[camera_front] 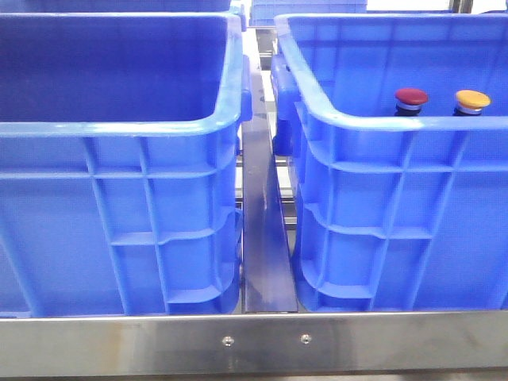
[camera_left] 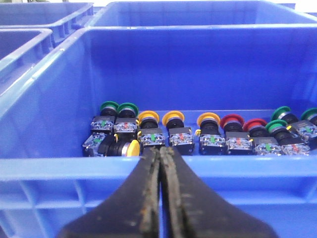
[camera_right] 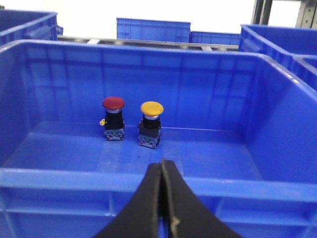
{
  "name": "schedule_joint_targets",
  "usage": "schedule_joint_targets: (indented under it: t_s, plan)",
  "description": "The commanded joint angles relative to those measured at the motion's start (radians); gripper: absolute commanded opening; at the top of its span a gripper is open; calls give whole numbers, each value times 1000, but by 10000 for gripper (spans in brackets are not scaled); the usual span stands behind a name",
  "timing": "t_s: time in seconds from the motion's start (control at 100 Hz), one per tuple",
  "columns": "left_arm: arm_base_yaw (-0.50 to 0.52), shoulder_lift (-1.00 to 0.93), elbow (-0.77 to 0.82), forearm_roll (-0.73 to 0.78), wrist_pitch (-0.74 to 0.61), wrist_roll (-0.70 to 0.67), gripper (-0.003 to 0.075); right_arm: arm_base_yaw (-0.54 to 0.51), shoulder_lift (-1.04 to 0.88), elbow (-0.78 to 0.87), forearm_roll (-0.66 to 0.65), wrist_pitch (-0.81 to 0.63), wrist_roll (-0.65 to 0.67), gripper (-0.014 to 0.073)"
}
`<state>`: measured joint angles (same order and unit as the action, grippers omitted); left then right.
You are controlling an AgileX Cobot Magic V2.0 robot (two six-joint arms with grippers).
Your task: Pick red and yellow buttons and place in box
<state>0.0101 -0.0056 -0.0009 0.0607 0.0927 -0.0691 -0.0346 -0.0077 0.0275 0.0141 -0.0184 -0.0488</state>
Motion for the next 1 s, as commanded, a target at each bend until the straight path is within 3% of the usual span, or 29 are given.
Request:
schedule_joint_targets:
  t_s: [0.0, 0.99]
  plan:
    - [-6, -30, 19, -3, -81, -11, -20, -2, -23, 7, -14, -65, 3, -102]
    - [-6, -30, 19, -3, -81, -11, -20, -4, -23, 6, -29, -83, 26, -102]
